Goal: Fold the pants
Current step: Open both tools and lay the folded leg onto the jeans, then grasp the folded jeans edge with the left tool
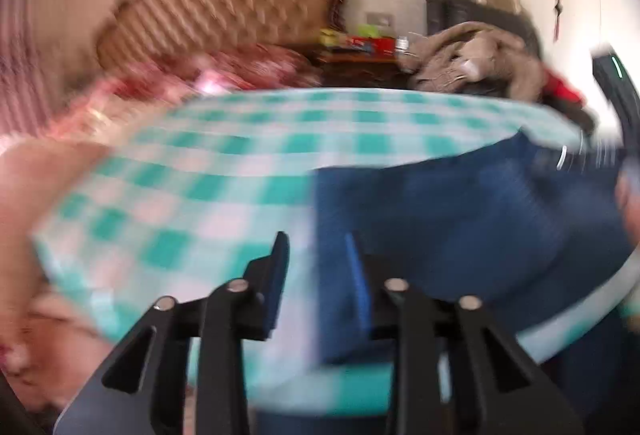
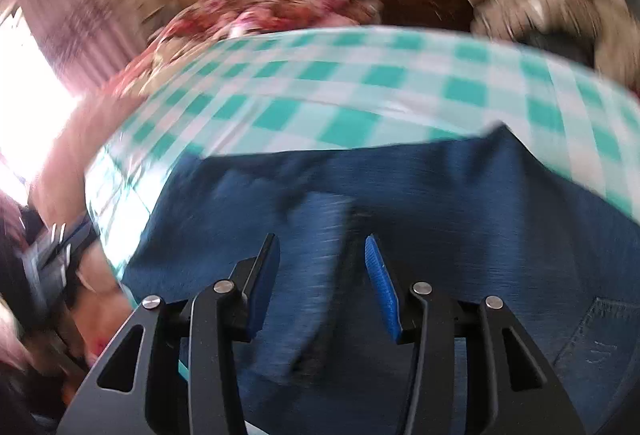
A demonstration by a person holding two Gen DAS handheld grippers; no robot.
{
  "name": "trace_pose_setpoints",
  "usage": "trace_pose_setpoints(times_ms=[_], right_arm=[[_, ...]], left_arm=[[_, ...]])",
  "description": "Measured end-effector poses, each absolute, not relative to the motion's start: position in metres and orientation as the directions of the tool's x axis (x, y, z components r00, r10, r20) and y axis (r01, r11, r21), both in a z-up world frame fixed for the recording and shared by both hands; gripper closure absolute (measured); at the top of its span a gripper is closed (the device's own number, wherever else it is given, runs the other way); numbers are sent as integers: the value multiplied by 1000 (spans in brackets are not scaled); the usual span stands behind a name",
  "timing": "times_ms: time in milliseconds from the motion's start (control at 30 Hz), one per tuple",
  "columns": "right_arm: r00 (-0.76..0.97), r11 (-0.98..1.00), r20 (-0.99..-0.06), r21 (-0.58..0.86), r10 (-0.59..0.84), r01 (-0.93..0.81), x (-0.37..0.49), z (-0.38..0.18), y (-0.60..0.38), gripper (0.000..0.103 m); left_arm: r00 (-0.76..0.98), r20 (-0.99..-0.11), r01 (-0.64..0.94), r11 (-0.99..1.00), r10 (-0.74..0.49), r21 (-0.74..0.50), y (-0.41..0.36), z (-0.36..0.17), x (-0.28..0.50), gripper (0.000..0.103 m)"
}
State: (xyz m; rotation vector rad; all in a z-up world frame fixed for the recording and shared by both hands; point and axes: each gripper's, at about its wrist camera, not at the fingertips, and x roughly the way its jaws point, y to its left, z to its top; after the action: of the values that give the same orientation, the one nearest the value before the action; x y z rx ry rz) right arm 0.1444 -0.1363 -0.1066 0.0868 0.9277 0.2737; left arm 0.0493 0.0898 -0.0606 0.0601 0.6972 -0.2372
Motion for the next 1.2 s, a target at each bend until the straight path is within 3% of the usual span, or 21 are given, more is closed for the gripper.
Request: trace_pose_setpoints(times_ms=[33,100,233,300,333,400,500,533,600,667,733,767,833,867,900,1000,1200], right_arm=[[585,967,-774,145,243,-211,140,-110,-121,58],[592,977,-787,66,176,-203,137,-125,-97,58],[552,990,-829,15,89,-138,137,-156,-92,59],[561,987,-826,-35,58,-154,133,-156,-86,59],[561,987,-826,-40,53,-153,131,-158,-84,59],[561,989,-826,-34,52,-142,132,-158,-85,59],[564,989,-825,-48,40,-140,132,-160,-82,58],[565,989,-824,-47,39,-138,132,-161,-83,58],[564,990,-824,-40,44,-136,130,-160,-83,58],[564,990,-825,-38,48,-139,129,-160,-83,57],[562,990,-826,-37,49,-139,129,-160,-83,57],[562,990,-825,-35,49,-138,129,-160,-83,57],[562,990,-825,-31,54,-141,128,-160,-83,53],[561,989,-826,-30,57,-145,128,-161,-82,53],[561,989,-826,-31,57,-147,128,-161,-81,51],[555,987,-829,-27,65,-156,128,-161,-80,47],[575,993,-811,77,113,-86,137,-142,-104,47]], left_arm=[[695,-656,300,948,-293,-105,77,-61,69,75],[649,-688,311,938,-326,-151,59,-69,99,71],[516,-831,255,963,-206,-81,32,-103,153,71],[429,-883,216,971,-191,-105,31,-120,170,68],[435,-878,203,972,-200,-121,32,-119,173,62],[439,-873,177,973,-213,-148,31,-118,175,35],[499,-863,140,990,-83,-14,18,-110,163,28],[528,-848,130,991,-57,14,15,-103,156,23],[590,-804,113,994,-73,-8,19,-90,142,1],[637,-761,146,988,-125,-41,25,-83,127,2],[618,-773,146,987,-141,-63,31,-79,119,5],[608,-776,159,983,-168,-89,34,-79,115,11],[588,-782,192,975,-208,-115,36,-81,106,34],[574,-795,201,975,-197,-96,36,-85,104,49],[560,-809,201,977,-176,-74,36,-92,104,55],[514,-846,163,984,-142,-67,48,-111,105,58],[574,-795,142,980,-197,-140,77,-102,89,58]])
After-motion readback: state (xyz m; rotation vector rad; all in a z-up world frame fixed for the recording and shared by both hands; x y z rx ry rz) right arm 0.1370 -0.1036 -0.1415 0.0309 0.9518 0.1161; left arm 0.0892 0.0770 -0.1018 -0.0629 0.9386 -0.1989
